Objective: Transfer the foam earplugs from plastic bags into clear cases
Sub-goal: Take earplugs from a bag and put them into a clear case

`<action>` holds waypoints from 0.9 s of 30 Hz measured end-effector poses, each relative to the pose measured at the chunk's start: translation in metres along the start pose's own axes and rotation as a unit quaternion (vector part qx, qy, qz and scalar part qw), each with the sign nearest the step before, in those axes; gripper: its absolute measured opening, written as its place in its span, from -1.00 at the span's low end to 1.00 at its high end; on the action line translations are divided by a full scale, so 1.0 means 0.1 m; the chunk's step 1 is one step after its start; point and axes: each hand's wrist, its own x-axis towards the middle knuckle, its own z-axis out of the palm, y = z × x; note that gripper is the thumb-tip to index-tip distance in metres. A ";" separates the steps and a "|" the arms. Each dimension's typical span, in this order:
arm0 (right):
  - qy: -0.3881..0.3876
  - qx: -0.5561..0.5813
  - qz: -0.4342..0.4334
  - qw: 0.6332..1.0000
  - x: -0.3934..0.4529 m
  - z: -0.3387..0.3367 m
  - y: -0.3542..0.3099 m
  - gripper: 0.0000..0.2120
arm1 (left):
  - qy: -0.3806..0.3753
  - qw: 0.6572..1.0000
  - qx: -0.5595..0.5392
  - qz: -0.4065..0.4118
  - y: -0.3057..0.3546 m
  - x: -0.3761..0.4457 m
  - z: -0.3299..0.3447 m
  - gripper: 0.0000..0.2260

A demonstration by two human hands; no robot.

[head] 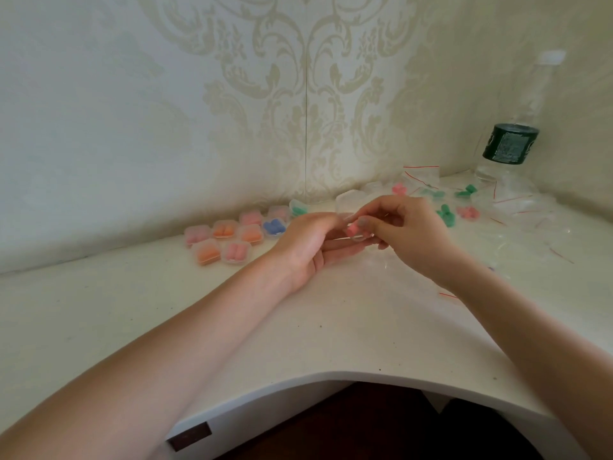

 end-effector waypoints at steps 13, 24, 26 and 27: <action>-0.038 -0.097 -0.046 0.994 0.01 -0.06 0.04 -0.78 | -0.047 0.993 0.100 -0.034 0.05 0.00 -0.04 -0.77; -0.021 0.136 0.059 0.989 0.00 -0.13 0.00 -0.85 | -0.007 0.999 0.035 -0.031 0.04 0.03 -0.07 -0.88; -0.036 0.152 0.065 0.986 -0.01 -0.14 -0.02 -0.82 | 0.007 0.999 0.035 -0.030 0.04 0.02 -0.06 -0.86; -0.040 0.143 0.065 0.987 -0.02 -0.13 -0.02 -0.81 | 0.014 0.999 0.040 -0.030 0.05 0.02 -0.05 -0.86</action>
